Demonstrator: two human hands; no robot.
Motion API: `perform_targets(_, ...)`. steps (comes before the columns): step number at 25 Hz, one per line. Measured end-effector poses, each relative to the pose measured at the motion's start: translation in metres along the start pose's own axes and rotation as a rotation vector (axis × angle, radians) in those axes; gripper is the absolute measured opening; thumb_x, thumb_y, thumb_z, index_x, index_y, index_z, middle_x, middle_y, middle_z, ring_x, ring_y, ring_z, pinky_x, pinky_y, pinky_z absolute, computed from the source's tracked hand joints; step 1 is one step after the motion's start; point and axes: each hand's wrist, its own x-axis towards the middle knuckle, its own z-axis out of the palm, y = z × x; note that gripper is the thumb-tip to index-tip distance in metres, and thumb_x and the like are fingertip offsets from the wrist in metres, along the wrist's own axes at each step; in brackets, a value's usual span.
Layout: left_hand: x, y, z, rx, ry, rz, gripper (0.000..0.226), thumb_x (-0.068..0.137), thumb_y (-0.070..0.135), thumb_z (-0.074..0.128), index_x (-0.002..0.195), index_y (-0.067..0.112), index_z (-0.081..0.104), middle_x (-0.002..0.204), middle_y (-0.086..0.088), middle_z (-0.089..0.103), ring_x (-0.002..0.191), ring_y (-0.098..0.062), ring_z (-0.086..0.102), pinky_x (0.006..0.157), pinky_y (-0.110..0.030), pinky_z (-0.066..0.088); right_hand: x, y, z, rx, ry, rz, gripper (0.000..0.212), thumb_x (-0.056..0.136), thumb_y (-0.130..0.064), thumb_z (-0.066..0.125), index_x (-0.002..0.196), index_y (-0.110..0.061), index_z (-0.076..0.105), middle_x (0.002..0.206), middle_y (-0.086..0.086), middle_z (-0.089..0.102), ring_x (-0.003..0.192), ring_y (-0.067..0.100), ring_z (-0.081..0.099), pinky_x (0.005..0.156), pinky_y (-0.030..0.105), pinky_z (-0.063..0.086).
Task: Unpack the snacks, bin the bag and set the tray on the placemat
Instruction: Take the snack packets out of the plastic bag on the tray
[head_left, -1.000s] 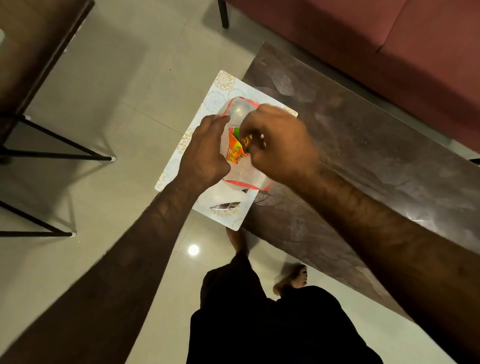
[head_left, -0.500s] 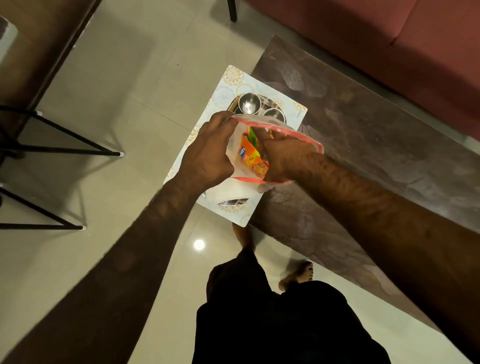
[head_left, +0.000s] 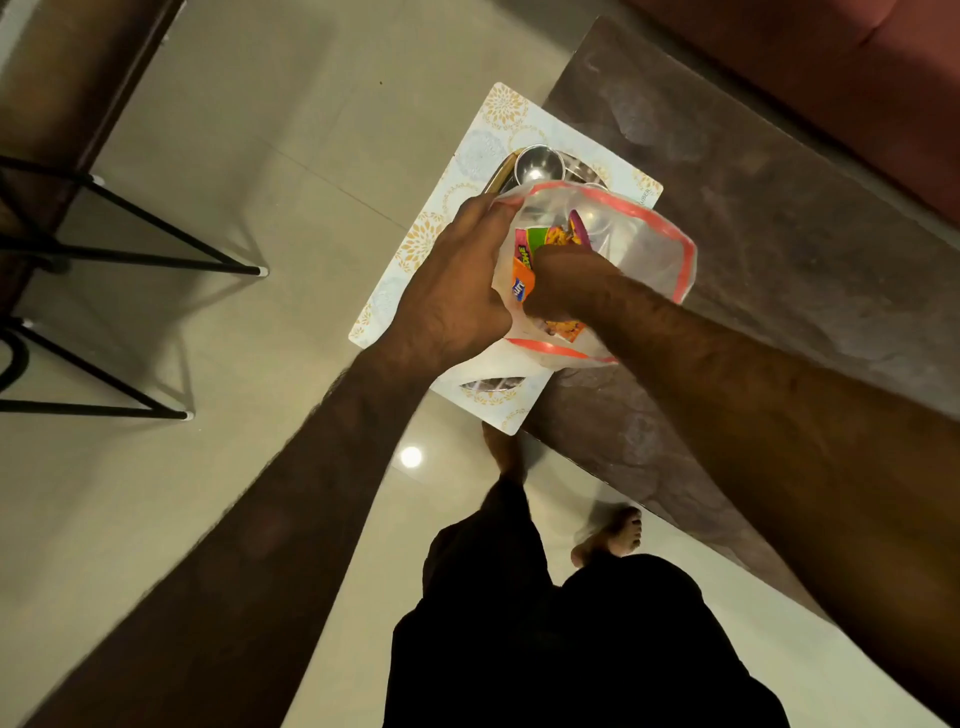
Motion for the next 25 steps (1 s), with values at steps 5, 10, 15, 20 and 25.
perform_targets(5,-0.001,-0.001,0.002,-0.018,-0.004,0.006,0.090,0.065,0.015,0.047,0.154,0.017,0.036,0.155,-0.004,0.038,0.134,-0.026,0.050,0.103,-0.043,0.053,0.029,-0.002,0.034,-0.054,0.043,0.061,0.057,0.093,-0.044,0.072,0.142,-0.019,0.059,0.140,0.009,0.066,0.134,0.034,0.060,0.111,0.046,0.048)
perform_targets(10,-0.004,0.000,0.001,0.003,-0.020,0.031,0.087,0.066,0.017,0.043,0.153,0.015,0.037,0.154,-0.005,0.040,0.132,-0.024,0.051,0.097,-0.035,0.053,0.024,0.006,0.042,0.071,0.124,0.070,0.045,0.094,-0.034,0.072,0.137,-0.021,0.063,0.136,0.007,0.069,0.129,0.033,0.063,0.106,0.047,0.052)
perform_targets(15,-0.003,0.015,-0.001,0.044,-0.025,0.026,0.084,0.073,0.011,0.055,0.154,0.013,0.033,0.157,-0.008,0.036,0.139,-0.027,0.044,0.105,-0.042,0.050,-0.017,0.010,0.008,0.225,0.227,0.008,0.044,0.094,-0.020,0.065,0.137,-0.011,0.064,0.131,0.012,0.070,0.120,0.033,0.066,0.095,0.037,0.052)
perform_targets(20,0.001,0.021,-0.008,0.028,0.017,-0.024,0.078,0.079,0.011,0.055,0.154,0.016,0.035,0.157,-0.006,0.037,0.138,-0.029,0.047,0.107,-0.049,0.049,-0.078,0.017,-0.029,0.448,0.331,-0.063,0.050,0.097,-0.028,0.072,0.145,-0.017,0.062,0.137,0.007,0.072,0.122,0.028,0.068,0.101,0.037,0.054)
perform_targets(25,0.000,0.031,-0.019,-0.012,0.057,-0.099,0.085,0.070,0.021,0.049,0.154,0.018,0.034,0.158,-0.007,0.037,0.134,-0.031,0.051,0.104,-0.051,0.050,-0.119,0.055,-0.040,1.111,0.211,-0.131,0.029,0.091,-0.019,0.084,0.117,-0.026,0.074,0.103,-0.009,0.083,0.094,0.010,0.081,0.080,0.035,0.066)
